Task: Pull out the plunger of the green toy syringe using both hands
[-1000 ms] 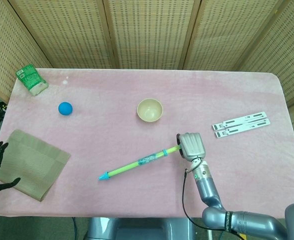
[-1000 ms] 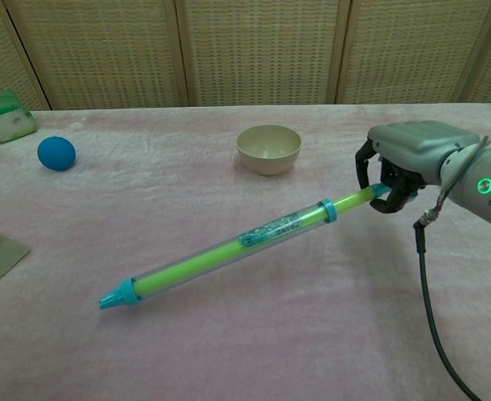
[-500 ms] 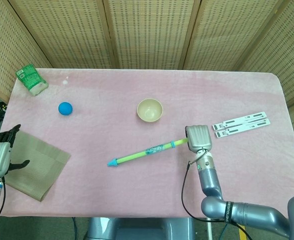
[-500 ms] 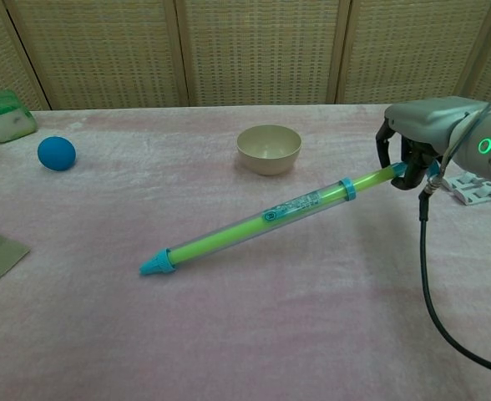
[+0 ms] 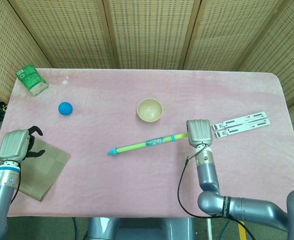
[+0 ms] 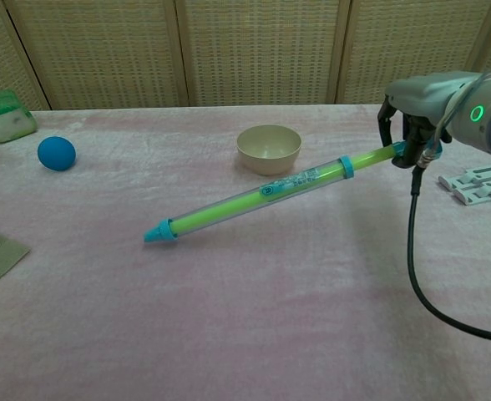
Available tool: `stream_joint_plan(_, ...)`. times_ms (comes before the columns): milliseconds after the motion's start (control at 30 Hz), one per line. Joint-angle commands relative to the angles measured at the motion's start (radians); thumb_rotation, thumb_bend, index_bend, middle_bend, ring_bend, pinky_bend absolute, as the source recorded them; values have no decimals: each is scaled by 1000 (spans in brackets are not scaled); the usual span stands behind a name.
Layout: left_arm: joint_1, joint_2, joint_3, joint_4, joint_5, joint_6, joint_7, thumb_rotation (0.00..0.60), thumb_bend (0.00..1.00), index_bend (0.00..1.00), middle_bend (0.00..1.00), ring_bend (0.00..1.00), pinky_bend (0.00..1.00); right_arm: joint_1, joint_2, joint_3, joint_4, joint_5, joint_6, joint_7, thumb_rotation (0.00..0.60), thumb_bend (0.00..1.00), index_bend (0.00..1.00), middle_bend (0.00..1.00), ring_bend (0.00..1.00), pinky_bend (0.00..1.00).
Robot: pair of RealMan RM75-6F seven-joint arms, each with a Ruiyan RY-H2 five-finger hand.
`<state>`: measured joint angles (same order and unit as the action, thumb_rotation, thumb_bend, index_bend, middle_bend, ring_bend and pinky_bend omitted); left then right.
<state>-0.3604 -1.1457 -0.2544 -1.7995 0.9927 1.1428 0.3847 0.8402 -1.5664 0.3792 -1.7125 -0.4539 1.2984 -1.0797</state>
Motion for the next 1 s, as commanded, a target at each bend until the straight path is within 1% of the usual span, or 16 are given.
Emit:
stream_joint_plan(33,-61,-5,-12,-8,-82,-55,63,600,142,404,876,780,695,21,0,9,-13,36,23,-21,600,619,842,1000,1000,721)
stream_joint_plan(367,-198,-51,-21,-21,-229,-93,188,600,142,360,876,780,695,74,15,40,-76,125,88,-62,600,620,847,1000,1000,729)
stream_joint_plan(533,-253,-79,-27,-35,-299,-107,223,600,142,351,876,780,695,95,25,58,-107,154,125,-79,600,620,848,1000,1000,729)
stream_joint_plan(667,-295,-99,-22,-54,-360,-104,253,600,141,349,876,780,695,108,31,62,-127,176,150,-88,600,621,847,1000,1000,735)
stream_joint_plan(733,-311,-107,-17,-65,-384,-99,260,600,165,344,876,780,695,114,32,64,-131,188,159,-88,600,620,848,1000,1000,736)
stream_joint_plan(867,-334,-116,-12,-81,-420,-99,260,600,253,337,876,780,695,123,32,65,-140,199,171,-85,600,620,848,1000,1000,737)
stream_joint_plan(1000,-362,-130,-9,-85,-455,-100,255,600,259,335,876,780,697,136,26,67,-145,209,187,-81,600,621,848,1000,1000,740)
